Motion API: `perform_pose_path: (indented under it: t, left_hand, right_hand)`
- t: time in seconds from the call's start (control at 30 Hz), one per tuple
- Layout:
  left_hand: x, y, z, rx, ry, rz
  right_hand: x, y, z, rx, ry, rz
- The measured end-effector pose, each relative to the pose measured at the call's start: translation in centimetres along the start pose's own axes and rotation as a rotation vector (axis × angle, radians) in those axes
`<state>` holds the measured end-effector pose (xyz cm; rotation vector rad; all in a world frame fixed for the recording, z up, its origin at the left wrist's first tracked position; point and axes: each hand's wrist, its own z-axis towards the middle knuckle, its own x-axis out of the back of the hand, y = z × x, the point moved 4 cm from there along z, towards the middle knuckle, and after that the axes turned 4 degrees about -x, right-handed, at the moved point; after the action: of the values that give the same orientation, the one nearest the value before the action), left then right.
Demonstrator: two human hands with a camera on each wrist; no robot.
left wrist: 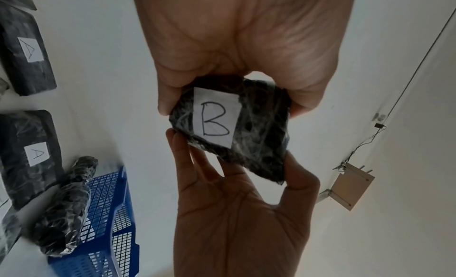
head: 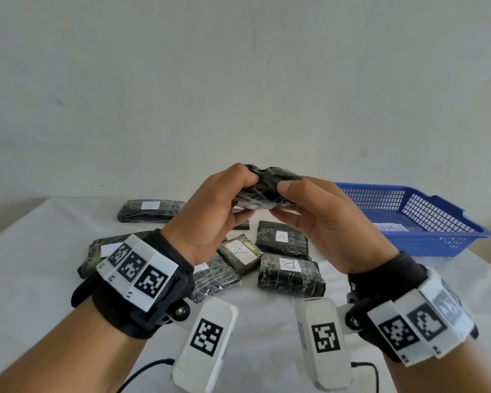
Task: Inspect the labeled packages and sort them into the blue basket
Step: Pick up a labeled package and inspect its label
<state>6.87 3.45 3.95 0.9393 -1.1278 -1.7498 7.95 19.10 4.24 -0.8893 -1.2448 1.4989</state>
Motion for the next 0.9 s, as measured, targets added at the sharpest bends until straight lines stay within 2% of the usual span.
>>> perform_pose_path:
  t: [0.13, 0.27, 0.37, 0.53, 0.63, 0.73, 0.8, 0.9]
  left_hand:
    - [0.0, 0.1, 0.0, 0.001, -0.021, -0.059]
    - [0.5, -0.4, 0.3, 0.009, 0.025, -0.111]
    - [0.5, -0.6, 0.2, -0.009, 0.039, -0.15]
    - [1.1, -0.6, 0.5, -0.098, 0.091, -0.027]
    - [1.5, -0.7, 0.5, -0.155, 0.033, 0.084]
    - [1.7, -1.2, 0.5, -0.054, -0.007, 0.076]
    - [1.8, -1.1, 0.6, -0.008, 0.001, 0.097]
    - [1.7, -0.8, 0.8, -0.059, 0.01, 0.18]
  right_hand:
    - [0.6, 0.0, 0.3, 0.001, 0.029, 0.03]
    - [0.4, 0.2, 0.4, -0.046, -0.027, 0.037]
    - [0.5, 0.3, 0.6, -0.02, -0.004, 0.026]
    - [0.1, 0.3, 0.8, -0.075, -0.015, 0.238]
    - [-0.1, 0.0, 0.9, -0.142, 0.013, 0.217]
    - [0.7, 0.3, 1.0, -0.119, 0.141, 0.233]
    - [1.2, 0.1, 0.8, -0.032, 0.218, 0.14]
    - [1.0, -0.5, 0.6, 0.109, 0.26, -0.175]
